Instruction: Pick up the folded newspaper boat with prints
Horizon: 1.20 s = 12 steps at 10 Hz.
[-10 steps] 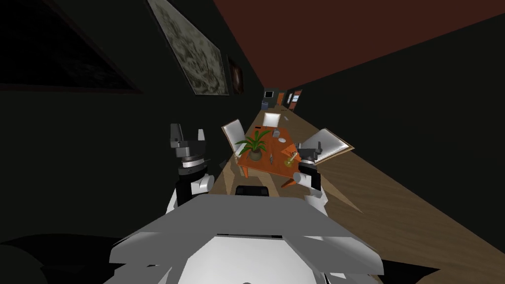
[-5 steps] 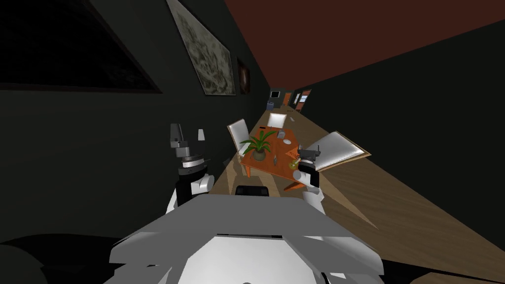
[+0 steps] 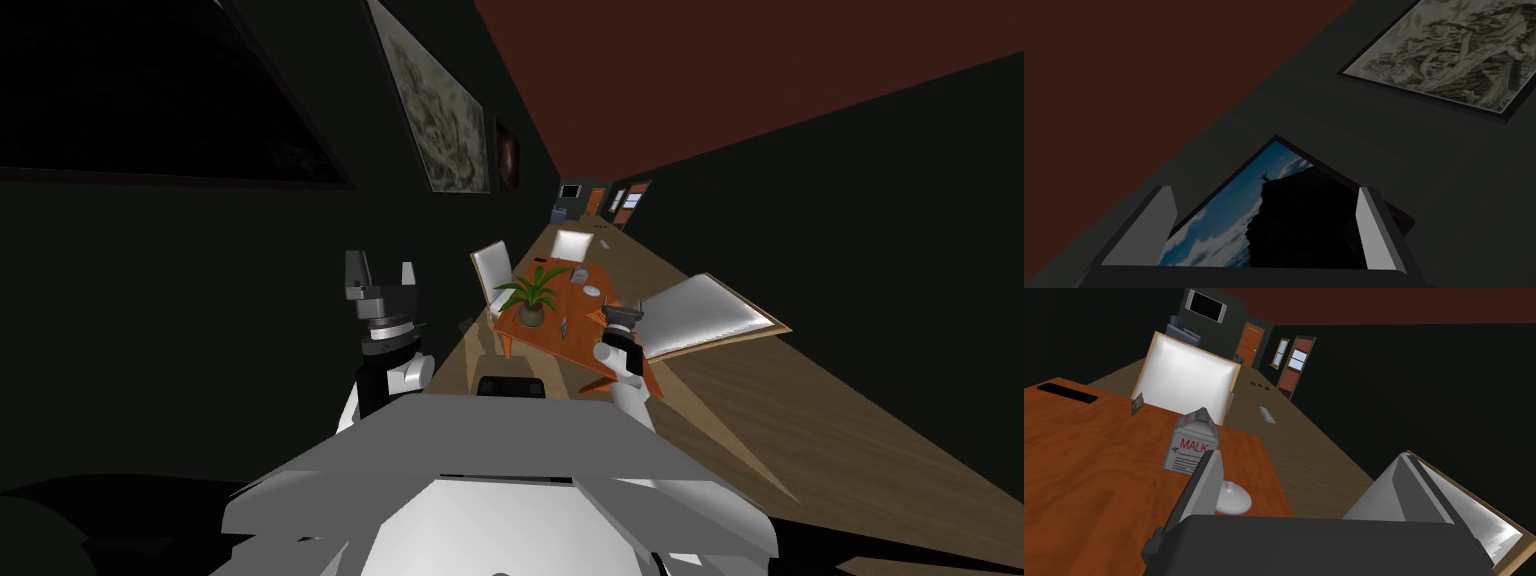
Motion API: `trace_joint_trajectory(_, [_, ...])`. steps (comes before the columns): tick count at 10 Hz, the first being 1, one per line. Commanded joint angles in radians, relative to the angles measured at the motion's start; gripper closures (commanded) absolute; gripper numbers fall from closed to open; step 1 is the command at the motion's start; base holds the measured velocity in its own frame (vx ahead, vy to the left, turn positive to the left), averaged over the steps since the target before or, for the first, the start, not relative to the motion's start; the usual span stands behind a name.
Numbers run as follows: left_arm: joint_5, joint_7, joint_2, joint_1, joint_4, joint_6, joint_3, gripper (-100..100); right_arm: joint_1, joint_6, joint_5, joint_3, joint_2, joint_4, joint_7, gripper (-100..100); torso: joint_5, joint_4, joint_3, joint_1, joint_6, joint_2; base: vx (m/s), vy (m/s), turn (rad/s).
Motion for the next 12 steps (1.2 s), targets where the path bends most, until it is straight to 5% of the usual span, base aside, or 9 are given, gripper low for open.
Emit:
trace_joint_trajectory(1, [0.000,0.000,0.000,0.000,0.000,0.000,0.000,0,-0.012,-0.001,-0.038,0.001,-0.003,0.050,-0.041,-100,0.000,0.000,0.000,0.000,0.000,0.000,-0.008,-0.009,0.131])
trace_joint_trajectory(12, [0.000,0.000,0.000,0.000,0.000,0.000,0.000,0,-0.091,0.048,-0.280,0.023,-0.001,0.343,-0.230,-100,0.000,0.000,0.000,-0.002,-0.001,0.000,-0.014,-0.028,0.166])
